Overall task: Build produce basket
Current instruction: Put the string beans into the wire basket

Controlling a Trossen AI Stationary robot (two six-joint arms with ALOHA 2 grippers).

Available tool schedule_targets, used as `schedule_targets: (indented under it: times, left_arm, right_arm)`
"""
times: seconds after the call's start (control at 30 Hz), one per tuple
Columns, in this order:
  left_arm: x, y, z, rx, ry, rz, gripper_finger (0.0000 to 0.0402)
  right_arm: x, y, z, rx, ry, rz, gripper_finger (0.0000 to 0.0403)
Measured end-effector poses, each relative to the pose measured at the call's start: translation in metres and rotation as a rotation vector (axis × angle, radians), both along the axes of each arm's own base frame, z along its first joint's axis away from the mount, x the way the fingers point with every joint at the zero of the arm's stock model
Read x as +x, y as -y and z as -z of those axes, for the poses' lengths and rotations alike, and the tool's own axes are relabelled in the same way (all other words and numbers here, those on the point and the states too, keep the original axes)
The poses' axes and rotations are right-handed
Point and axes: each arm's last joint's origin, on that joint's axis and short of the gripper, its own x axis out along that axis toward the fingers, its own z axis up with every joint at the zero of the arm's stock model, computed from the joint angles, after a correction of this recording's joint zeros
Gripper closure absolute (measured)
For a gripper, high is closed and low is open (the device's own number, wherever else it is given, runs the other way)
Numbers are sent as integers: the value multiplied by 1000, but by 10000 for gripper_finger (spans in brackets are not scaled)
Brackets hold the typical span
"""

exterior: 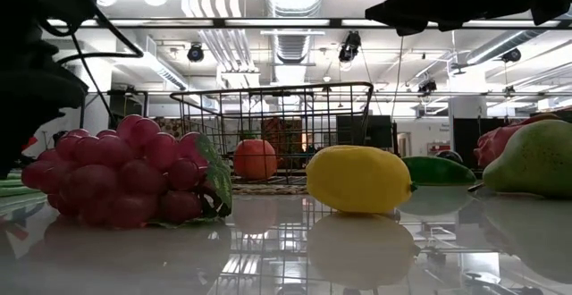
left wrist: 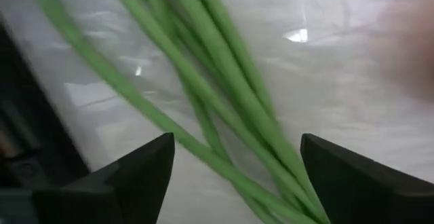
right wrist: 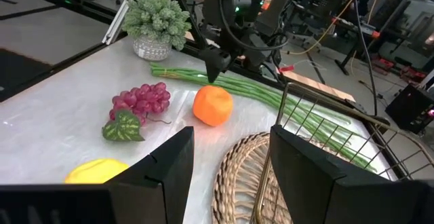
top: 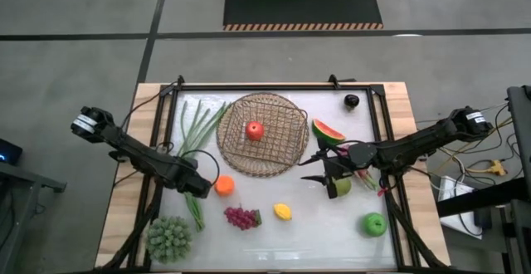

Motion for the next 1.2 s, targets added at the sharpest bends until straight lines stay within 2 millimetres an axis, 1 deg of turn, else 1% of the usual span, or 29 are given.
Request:
schedule_targets:
  times: [0.13,0.33,0.5,0.6,0.7,0.87,1.0,1.07,1.13,1.2]
  left_arm:
    - [1,1,6,-18,34,-5,97]
    - [2,1,10,-5,7,-6,97]
    - [5,2,18,16,-35,9,116]
    - [8,4,23,28,-60,28,146]
    - [11,5,24,35,-64,32,191]
    - [15,7,24,37,-51,32,290]
    - [13,5,21,63,-36,34,371]
    - [11,4,18,79,-16,33,388]
    - [7,-1,15,154,6,37,385]
    - [6,-3,8,181,60,34,383]
  right_arm:
    - [0,0,0,8,-1,2,225]
    - [0,0,0,9,-1,2,225]
    - [0,0,0,23,-4,5,225]
    - [0,0,0,30,-5,7,225]
    - [0,0,0,36,-6,8,225]
    - [0,0,0,50,-8,11,225]
    - [0,0,0,51,-9,11,225]
    - [0,0,0,58,-10,13,225]
    - [0,0,0,60,-11,13,225]
    - [0,0,0,63,-12,14,225]
